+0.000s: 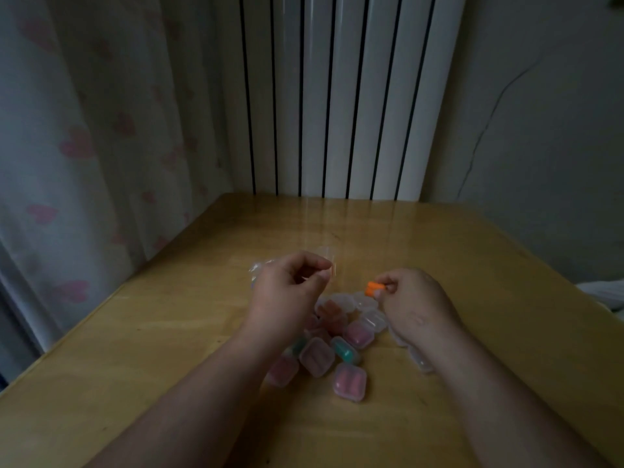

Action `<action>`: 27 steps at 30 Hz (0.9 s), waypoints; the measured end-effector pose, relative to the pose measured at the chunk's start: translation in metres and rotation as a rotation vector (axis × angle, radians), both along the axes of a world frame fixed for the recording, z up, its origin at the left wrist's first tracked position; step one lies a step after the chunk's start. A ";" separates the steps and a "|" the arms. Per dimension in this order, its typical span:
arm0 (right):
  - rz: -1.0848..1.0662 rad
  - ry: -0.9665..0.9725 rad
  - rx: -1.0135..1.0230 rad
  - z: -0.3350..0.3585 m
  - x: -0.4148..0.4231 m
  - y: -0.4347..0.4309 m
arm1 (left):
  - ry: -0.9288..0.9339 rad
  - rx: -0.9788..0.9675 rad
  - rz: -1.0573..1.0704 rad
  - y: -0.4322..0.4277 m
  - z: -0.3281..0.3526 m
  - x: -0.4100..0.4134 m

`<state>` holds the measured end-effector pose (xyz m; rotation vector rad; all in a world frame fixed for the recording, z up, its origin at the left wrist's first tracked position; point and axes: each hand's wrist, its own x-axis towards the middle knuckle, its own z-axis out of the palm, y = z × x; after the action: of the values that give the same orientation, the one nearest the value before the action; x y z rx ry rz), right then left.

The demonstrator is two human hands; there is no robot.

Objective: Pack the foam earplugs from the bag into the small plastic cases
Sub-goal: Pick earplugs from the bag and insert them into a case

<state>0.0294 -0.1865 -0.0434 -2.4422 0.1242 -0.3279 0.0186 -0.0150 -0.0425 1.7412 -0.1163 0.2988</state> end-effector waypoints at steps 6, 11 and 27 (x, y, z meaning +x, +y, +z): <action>-0.005 0.099 -0.157 -0.004 0.000 0.000 | 0.011 0.029 0.000 0.001 0.001 0.000; 0.018 0.195 -0.367 -0.004 -0.004 0.007 | 0.012 0.032 -0.007 0.001 0.002 -0.001; 0.099 -0.039 0.313 0.003 -0.004 0.015 | 0.011 0.010 -0.016 0.002 0.002 0.003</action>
<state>0.0251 -0.1717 -0.0407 -2.1231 0.0345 -0.2881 0.0214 -0.0126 -0.0406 1.7510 -0.1237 0.2776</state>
